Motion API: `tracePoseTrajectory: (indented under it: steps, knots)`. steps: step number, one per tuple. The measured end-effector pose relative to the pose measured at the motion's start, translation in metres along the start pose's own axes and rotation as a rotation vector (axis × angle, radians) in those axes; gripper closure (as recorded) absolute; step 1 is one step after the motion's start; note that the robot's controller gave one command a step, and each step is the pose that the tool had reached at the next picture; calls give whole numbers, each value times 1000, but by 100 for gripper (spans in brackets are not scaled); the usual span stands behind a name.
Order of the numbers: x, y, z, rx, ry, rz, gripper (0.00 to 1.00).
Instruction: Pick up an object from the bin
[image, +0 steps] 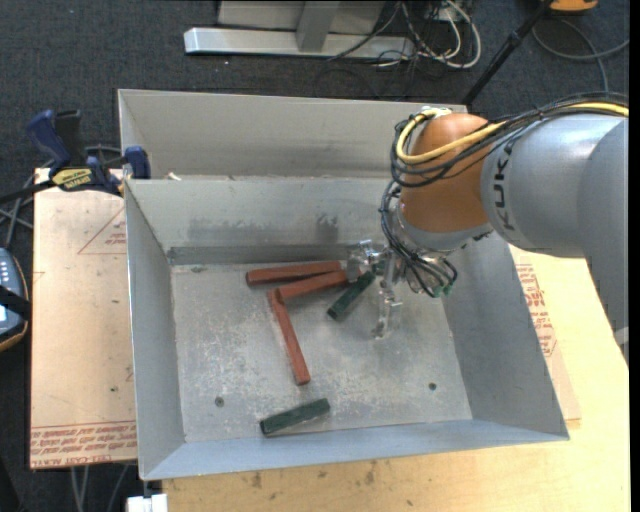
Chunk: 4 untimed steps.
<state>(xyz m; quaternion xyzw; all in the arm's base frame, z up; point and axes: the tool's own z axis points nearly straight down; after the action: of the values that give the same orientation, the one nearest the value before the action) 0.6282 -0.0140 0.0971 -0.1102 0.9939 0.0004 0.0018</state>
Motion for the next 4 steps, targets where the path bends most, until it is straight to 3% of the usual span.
tracePoseTrajectory:
  steps: [1, 2, 4]
  knots:
    - [-17, 7, 22, 0, -4, 141, 0]
    - [-39, 81, 22, -3, -11, 216, 100]
    - [-38, 81, 20, -2, -8, 215, 100]
